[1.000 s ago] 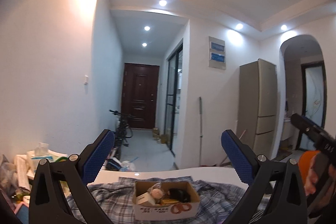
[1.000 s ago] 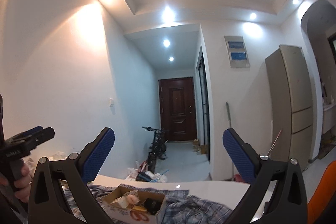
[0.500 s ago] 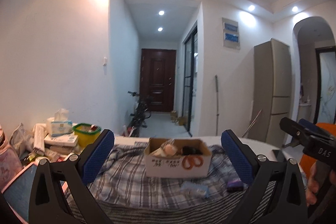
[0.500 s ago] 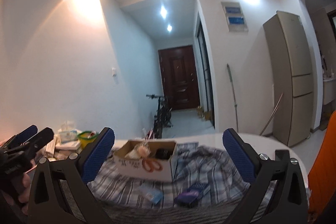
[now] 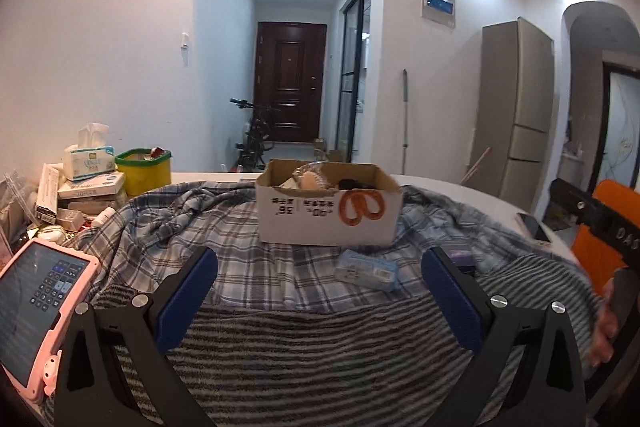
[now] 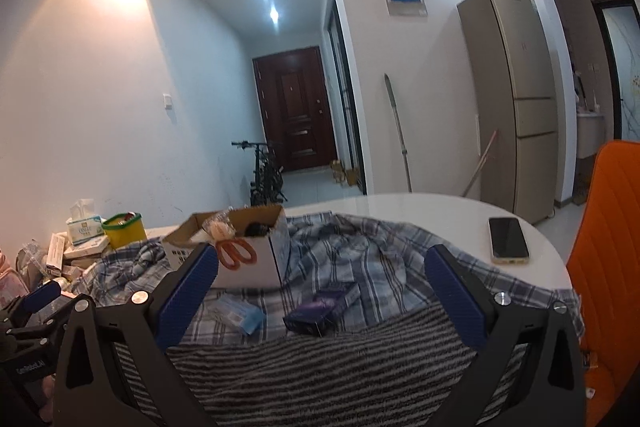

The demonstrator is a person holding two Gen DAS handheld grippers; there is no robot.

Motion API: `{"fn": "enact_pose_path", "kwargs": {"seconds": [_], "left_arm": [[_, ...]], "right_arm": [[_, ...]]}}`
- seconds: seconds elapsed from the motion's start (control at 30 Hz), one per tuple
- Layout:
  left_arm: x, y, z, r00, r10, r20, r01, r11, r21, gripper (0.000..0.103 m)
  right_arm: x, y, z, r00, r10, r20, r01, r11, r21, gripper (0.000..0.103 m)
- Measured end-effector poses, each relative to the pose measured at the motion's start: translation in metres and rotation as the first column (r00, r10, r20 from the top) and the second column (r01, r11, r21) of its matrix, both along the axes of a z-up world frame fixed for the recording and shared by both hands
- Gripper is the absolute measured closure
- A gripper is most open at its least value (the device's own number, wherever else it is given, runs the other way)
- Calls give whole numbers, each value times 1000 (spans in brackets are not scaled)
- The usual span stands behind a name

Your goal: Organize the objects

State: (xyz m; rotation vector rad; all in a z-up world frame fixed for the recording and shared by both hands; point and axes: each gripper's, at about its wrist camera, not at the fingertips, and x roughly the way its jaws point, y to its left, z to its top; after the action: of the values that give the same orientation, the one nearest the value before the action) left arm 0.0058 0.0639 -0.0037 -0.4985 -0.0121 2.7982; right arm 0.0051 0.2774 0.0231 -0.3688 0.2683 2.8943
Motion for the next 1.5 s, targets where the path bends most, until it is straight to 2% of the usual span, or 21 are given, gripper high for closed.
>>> {"fn": "enact_pose_path", "kwargs": {"seconds": [0.07,0.1,0.17,0.23,0.3,0.4,0.53,0.67,0.8,0.9,0.97,1.03,1.2,1.33,1.5], "left_arm": [[-11,0,-12,995,100,-26,-100,995,-19,0],[-19,-1,-18,991,136,-11,-136,990,-22,0],[-36,-7,-26,994,64,86,-67,997,32,0],[-42,-12,-28,994,28,102,-37,996,80,0],[-47,-11,-30,994,21,111,-31,996,84,0],[-66,-1,-38,984,42,176,-49,998,36,0],[-87,9,-40,975,-30,221,18,998,59,5],[-90,20,-40,969,-95,228,88,995,41,5],[-84,28,-37,970,-128,208,127,992,17,5],[-78,28,-32,972,-116,202,118,993,6,4],[-77,32,-24,965,-147,218,154,988,-17,0],[-81,37,-13,953,-181,241,197,980,-41,0],[-104,58,6,935,-227,270,249,967,-48,0],[-131,75,-7,902,-257,348,289,956,-43,0],[-153,89,-42,850,-277,448,349,934,-84,0]], "right_arm": [[-5,1,-5,1000,-7,4,7,1000,12,0],[-10,2,-7,1000,-7,9,7,1000,26,0],[-28,3,-11,998,-6,62,1,997,72,0],[-41,2,-15,994,-17,107,5,994,111,0],[-49,1,-17,993,-13,115,-2,992,129,0],[-61,3,-26,990,-1,142,-14,994,107,0],[-69,15,-47,973,-42,225,30,998,56,0],[-60,29,-60,965,-30,260,41,999,-36,0],[-61,20,-68,949,-16,315,15,1000,6,1],[-62,7,-61,950,-13,312,-10,997,72,2],[-64,-2,-52,956,-1,294,-34,993,116,2],[-68,-9,-42,962,-12,271,-32,987,158,2],[-83,-12,-20,979,4,203,-29,992,122,2],[-92,-6,-20,983,-26,183,7,994,109,2],[-106,13,-46,971,-41,237,30,998,50,2]]}}
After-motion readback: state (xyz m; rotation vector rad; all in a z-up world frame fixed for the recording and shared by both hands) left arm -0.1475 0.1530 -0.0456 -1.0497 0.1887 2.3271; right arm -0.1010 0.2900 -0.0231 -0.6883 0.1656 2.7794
